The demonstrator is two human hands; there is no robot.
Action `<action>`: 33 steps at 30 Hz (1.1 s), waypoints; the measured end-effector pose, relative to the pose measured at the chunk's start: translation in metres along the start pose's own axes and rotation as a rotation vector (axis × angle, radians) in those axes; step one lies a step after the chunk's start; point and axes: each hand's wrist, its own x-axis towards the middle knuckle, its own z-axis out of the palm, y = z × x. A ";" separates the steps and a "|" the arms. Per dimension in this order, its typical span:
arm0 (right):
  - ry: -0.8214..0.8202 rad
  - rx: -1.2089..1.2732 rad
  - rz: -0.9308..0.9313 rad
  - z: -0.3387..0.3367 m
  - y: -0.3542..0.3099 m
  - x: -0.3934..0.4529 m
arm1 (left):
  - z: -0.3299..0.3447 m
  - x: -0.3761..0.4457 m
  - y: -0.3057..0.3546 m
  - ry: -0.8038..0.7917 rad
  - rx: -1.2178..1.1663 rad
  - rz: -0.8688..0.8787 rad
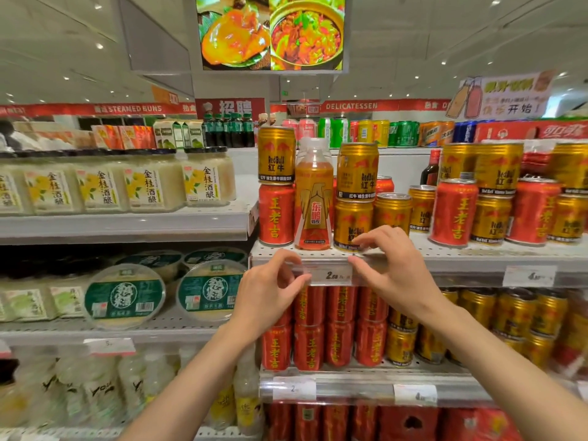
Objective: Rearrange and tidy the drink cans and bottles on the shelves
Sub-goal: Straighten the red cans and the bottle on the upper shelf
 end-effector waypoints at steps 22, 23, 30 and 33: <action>0.049 -0.077 -0.091 0.005 -0.094 0.163 | -0.004 0.001 0.003 -0.034 0.022 -0.012; 0.034 -0.087 -0.084 0.006 -0.095 0.164 | -0.004 0.001 0.003 -0.038 0.021 -0.011; 0.004 -0.086 -0.092 0.010 -0.098 0.160 | -0.004 0.002 0.002 -0.045 0.016 -0.005; 0.008 -0.055 -0.099 0.008 -0.096 0.160 | -0.004 0.002 0.001 -0.036 0.021 0.010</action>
